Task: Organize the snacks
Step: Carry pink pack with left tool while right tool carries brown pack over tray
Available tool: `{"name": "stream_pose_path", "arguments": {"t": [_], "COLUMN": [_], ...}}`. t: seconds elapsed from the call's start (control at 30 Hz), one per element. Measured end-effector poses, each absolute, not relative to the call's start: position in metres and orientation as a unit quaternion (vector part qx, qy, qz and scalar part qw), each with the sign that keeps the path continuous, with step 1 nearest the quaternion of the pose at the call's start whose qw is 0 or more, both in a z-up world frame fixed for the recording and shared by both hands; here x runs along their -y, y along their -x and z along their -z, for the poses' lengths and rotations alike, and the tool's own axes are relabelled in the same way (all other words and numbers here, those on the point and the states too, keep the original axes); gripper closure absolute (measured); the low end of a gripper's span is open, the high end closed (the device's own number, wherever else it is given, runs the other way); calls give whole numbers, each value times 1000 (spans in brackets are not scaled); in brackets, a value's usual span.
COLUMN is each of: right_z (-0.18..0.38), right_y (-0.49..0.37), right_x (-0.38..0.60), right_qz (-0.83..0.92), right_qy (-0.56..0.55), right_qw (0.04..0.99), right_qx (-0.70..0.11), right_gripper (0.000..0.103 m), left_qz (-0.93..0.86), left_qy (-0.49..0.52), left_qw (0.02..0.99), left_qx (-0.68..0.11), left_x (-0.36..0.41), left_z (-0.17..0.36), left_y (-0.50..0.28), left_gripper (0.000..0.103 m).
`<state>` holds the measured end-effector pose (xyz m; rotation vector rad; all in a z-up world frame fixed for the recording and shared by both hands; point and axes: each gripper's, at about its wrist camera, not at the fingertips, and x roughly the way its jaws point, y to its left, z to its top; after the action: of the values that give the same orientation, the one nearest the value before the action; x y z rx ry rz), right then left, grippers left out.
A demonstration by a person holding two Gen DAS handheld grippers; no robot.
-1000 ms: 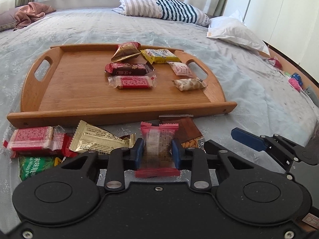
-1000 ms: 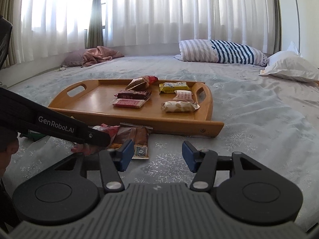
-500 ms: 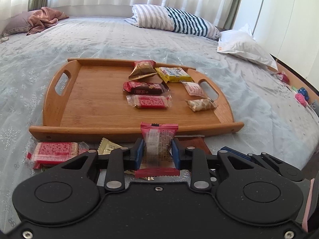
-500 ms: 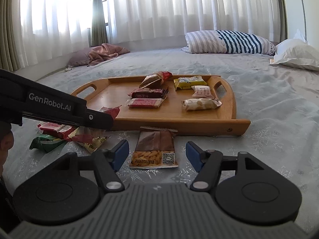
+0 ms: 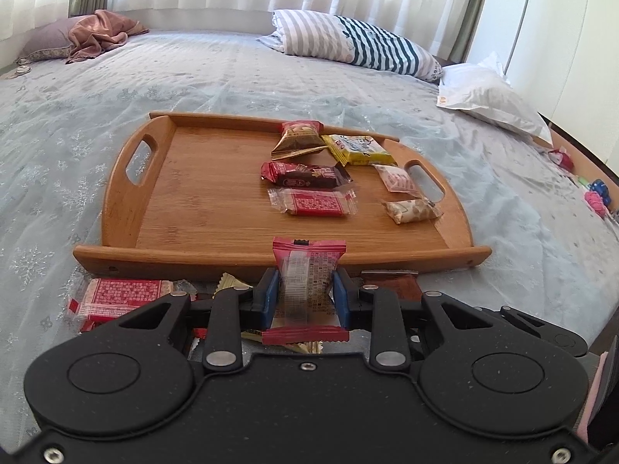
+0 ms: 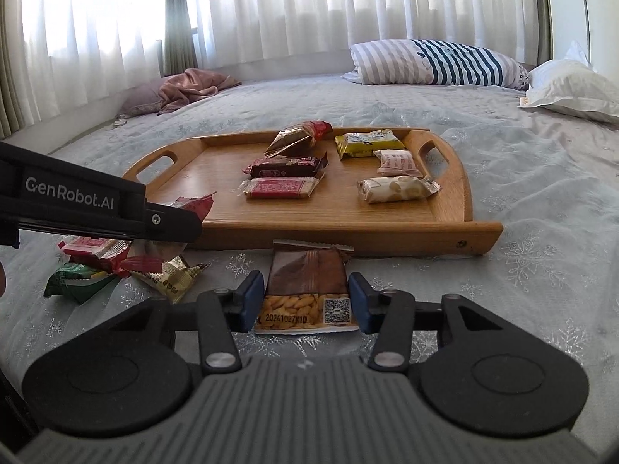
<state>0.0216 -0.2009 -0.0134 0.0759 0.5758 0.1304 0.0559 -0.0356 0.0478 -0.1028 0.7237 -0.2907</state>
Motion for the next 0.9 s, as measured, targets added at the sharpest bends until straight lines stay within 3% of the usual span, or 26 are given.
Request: {"name": "stream_pose_path", "arguments": {"t": [0.9], "right_z": [-34], "right_y": [-36], "right_x": [179], "right_qz": [-80], "right_qy": [-36], "right_qw": [968], "right_qx": [-234], "right_gripper": [55], "left_qz": [106], "left_qy": [53], "left_qw": [941], "left_qx": [-316], "left_x": [-10], "left_z": [-71], "left_y": [-101], "left_gripper": [75]}}
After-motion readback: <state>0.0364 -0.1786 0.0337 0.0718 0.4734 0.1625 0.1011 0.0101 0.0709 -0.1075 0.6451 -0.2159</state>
